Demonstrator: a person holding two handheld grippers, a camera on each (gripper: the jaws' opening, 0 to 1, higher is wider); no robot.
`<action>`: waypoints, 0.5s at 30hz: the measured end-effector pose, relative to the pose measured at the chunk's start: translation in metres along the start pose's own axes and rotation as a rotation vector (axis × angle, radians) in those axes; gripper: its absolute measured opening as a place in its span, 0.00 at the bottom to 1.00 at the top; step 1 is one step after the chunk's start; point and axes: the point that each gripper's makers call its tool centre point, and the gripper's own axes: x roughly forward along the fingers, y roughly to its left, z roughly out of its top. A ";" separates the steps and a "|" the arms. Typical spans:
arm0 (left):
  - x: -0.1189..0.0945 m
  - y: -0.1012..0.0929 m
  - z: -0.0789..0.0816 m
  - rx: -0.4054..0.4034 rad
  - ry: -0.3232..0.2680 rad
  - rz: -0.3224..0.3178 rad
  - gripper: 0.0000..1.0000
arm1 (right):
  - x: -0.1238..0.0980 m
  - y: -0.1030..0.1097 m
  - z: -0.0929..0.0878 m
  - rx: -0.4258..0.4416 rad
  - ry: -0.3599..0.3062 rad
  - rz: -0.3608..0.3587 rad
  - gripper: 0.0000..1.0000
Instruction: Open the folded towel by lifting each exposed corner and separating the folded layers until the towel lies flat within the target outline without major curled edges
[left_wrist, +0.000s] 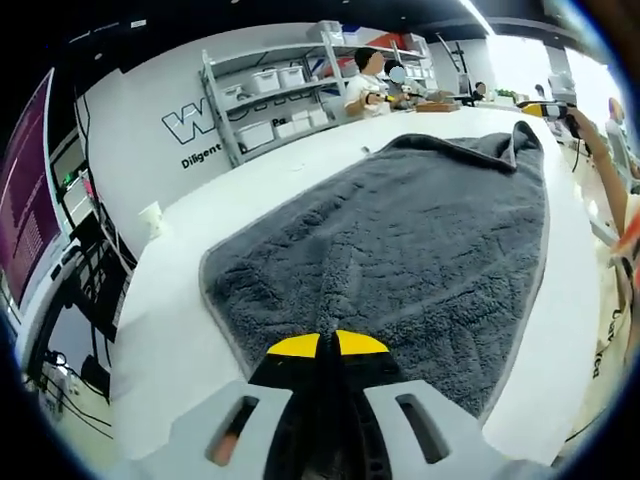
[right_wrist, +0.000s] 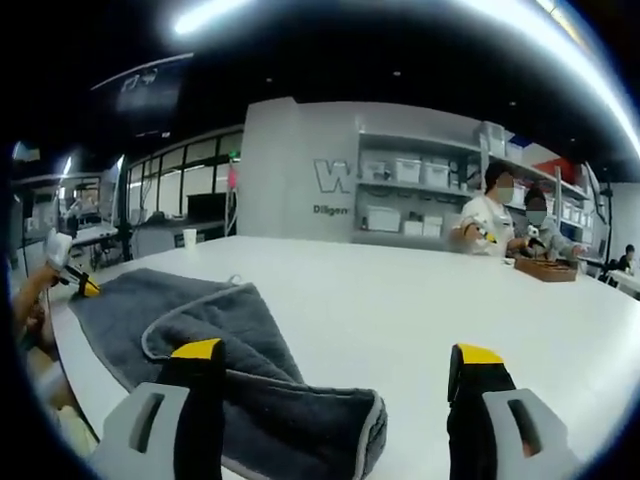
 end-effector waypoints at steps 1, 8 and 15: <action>0.001 0.002 0.000 -0.001 0.002 0.001 0.03 | 0.001 0.001 -0.001 -0.002 0.004 0.003 0.92; 0.005 0.015 0.000 0.013 0.033 0.029 0.03 | 0.002 0.006 -0.003 -0.005 0.016 0.018 0.93; 0.000 0.010 0.000 0.038 0.029 0.069 0.07 | 0.002 0.010 -0.005 -0.008 0.026 0.035 0.93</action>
